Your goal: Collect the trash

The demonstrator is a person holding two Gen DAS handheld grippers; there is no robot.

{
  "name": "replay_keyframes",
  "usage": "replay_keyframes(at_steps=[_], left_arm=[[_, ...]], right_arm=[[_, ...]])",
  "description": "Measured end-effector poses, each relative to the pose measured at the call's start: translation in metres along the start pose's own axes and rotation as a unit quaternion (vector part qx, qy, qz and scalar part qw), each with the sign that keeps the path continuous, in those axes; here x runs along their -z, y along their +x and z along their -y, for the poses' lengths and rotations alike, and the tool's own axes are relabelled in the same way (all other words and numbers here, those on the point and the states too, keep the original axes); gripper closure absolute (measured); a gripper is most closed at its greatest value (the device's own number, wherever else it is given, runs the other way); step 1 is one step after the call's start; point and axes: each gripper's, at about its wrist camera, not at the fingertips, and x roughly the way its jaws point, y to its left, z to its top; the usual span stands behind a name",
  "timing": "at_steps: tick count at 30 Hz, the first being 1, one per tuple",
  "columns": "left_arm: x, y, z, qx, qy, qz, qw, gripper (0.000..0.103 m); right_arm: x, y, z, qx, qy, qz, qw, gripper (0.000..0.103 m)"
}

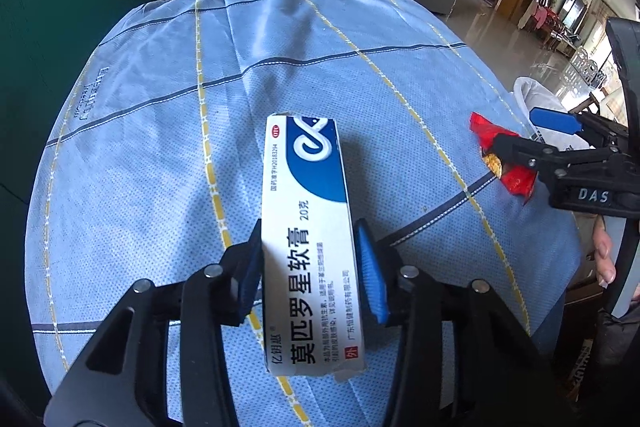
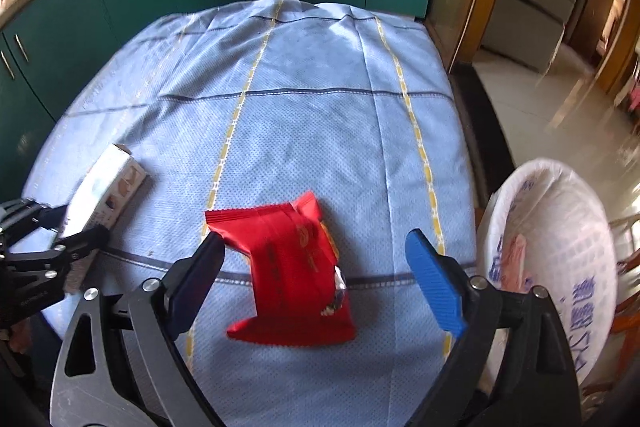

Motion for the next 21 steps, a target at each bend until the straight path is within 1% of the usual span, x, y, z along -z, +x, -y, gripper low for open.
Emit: replay_keyframes(at_steps=[4, 8, 9, 10, 11, 14, 17, 21], left_arm=[[0.0, 0.0, 0.003, -0.005, 0.004, -0.002, 1.0, 0.055], [-0.002, 0.002, 0.008, -0.013, 0.014, -0.002, 0.9998, 0.055], [-0.001, 0.002, 0.009, -0.013, 0.016, -0.001, 0.9998, 0.055], [-0.001, 0.002, 0.01, -0.011, 0.017, -0.002, 0.9998, 0.056], [-0.001, 0.002, 0.011, -0.011, 0.017, -0.002, 0.9998, 0.059], [-0.001, 0.002, 0.013, -0.012, 0.02, -0.002, 0.9997, 0.059], [-0.001, 0.002, 0.015, -0.012, 0.022, -0.001, 0.9997, 0.059], [-0.001, 0.003, 0.017, -0.013, 0.025, -0.001, 0.9996, 0.059]], right_arm=[[0.004, 0.009, -0.015, 0.01, -0.027, -0.007, 1.0, 0.013], [0.009, 0.014, -0.019, -0.007, -0.025, -0.012, 1.0, 0.014], [0.009, 0.014, -0.019, -0.011, -0.024, -0.011, 1.0, 0.017], [0.01, 0.015, -0.019, -0.016, -0.022, -0.012, 1.0, 0.024], [0.011, 0.015, -0.019, -0.02, -0.022, -0.014, 0.999, 0.032], [0.012, 0.015, -0.02, -0.035, -0.019, -0.015, 0.999, 0.046], [0.014, 0.013, -0.022, -0.032, -0.022, -0.012, 0.999, 0.048], [0.016, 0.01, -0.022, -0.029, -0.023, -0.012, 0.999, 0.048]])
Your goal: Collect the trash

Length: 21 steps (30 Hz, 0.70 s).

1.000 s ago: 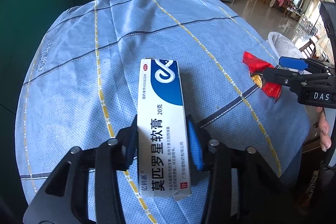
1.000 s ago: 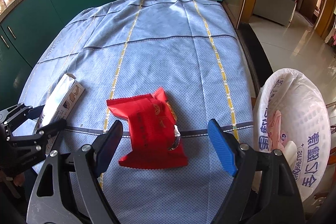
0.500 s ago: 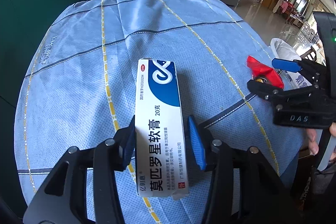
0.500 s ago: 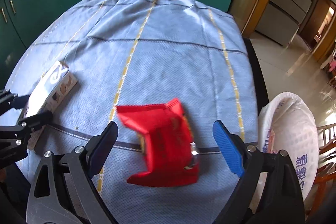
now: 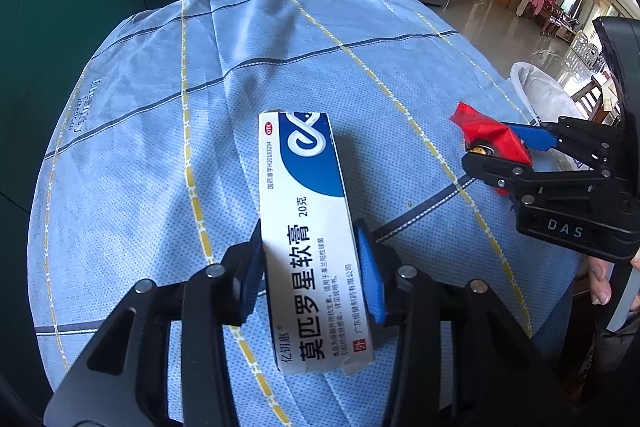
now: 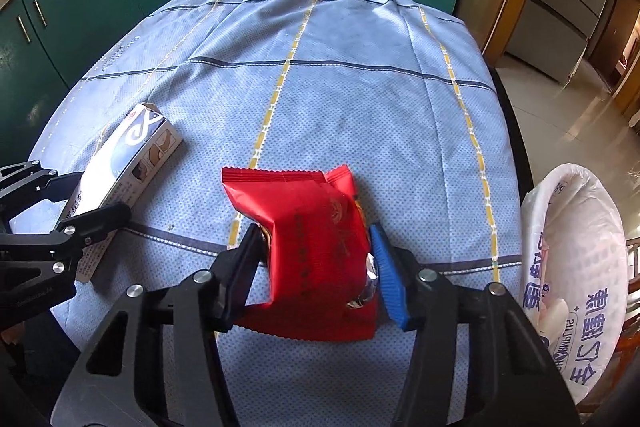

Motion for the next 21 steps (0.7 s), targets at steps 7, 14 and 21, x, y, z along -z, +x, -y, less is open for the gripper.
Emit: replay_keyframes(at_steps=[7, 14, 21], left_arm=[[0.0, 0.0, 0.003, -0.006, 0.006, -0.001, 1.0, 0.055], [0.0, 0.0, 0.007, -0.006, 0.01, -0.002, 0.9999, 0.053], [0.001, 0.0, 0.01, -0.006, 0.016, -0.001, 0.9999, 0.058]], right_arm=[[-0.003, -0.003, -0.003, 0.005, -0.014, 0.011, 1.0, 0.036], [-0.006, 0.006, -0.005, -0.005, -0.01, 0.005, 1.0, 0.036], [-0.003, 0.004, 0.0, -0.022, 0.001, 0.011, 1.0, 0.049]])
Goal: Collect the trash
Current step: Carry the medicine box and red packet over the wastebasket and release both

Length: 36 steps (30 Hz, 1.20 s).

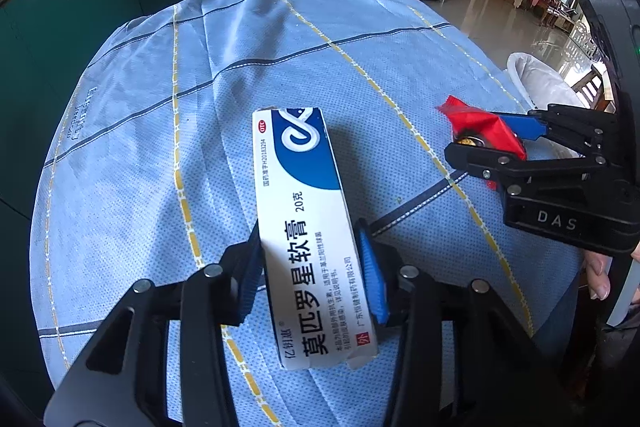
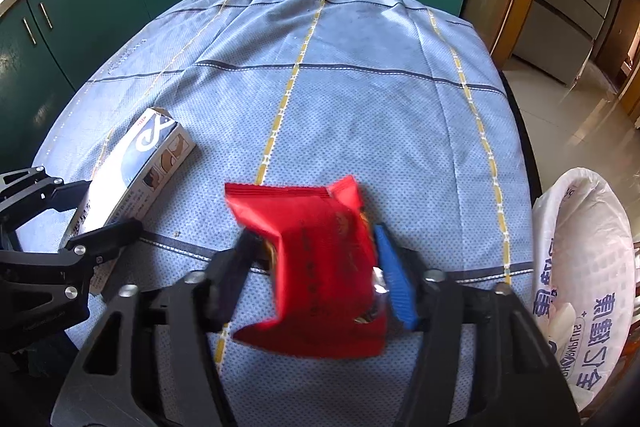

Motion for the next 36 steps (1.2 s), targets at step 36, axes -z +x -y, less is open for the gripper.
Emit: replay_keyframes(at_steps=[36], left_arm=[[-0.05, -0.021, 0.124, 0.053, 0.093, 0.059, 0.9925, 0.058]], right_arm=[[0.081, -0.138, 0.195, 0.152, 0.201, 0.11, 0.962, 0.052]])
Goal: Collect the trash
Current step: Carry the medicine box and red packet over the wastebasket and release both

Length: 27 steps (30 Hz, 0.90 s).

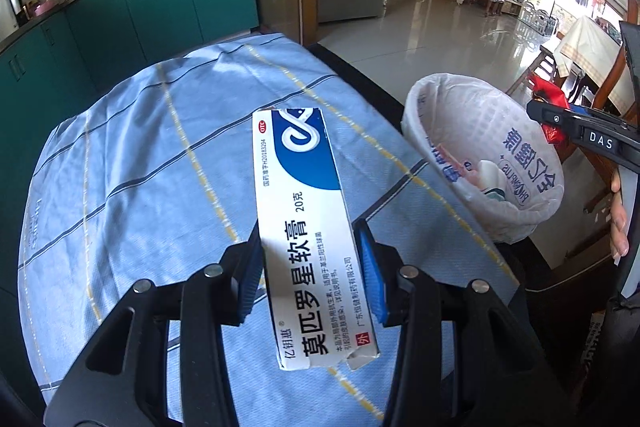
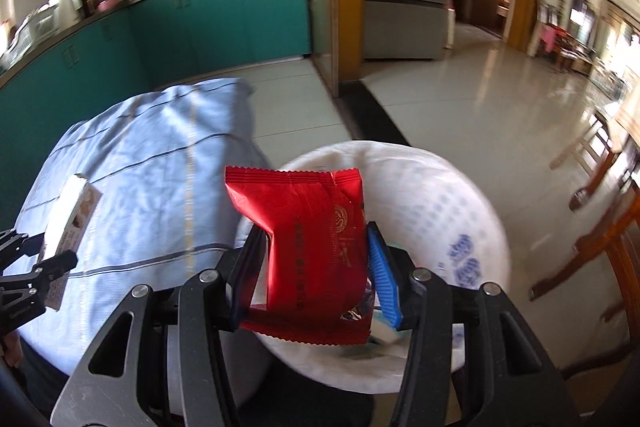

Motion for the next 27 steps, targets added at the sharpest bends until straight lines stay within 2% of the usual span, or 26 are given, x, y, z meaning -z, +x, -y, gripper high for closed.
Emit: replay_keyframes(at_steps=[5, 15, 18, 23, 27], left_arm=[[-0.008, 0.005, 0.02, 0.013, 0.016, -0.002, 0.9998, 0.058], [-0.032, 0.017, 0.052, 0.055, 0.033, 0.0, 0.998, 0.058], [-0.047, 0.021, 0.065, 0.078, 0.038, 0.009, 0.9962, 0.058], [-0.068, 0.03, 0.093, 0.109, 0.053, 0.011, 0.9925, 0.058], [-0.083, 0.041, 0.123, 0.142, 0.072, 0.006, 0.9873, 0.058]], right_arm=[[0.008, 0.002, 0.031, 0.02, 0.029, -0.005, 0.999, 0.052], [0.016, -0.004, 0.051, 0.032, 0.043, -0.003, 0.999, 0.052], [0.015, -0.008, 0.055, 0.019, 0.048, 0.0, 0.999, 0.052], [0.017, -0.002, 0.062, 0.025, 0.059, -0.013, 0.998, 0.052], [0.019, -0.003, 0.066, 0.051, 0.056, -0.013, 0.997, 0.052]])
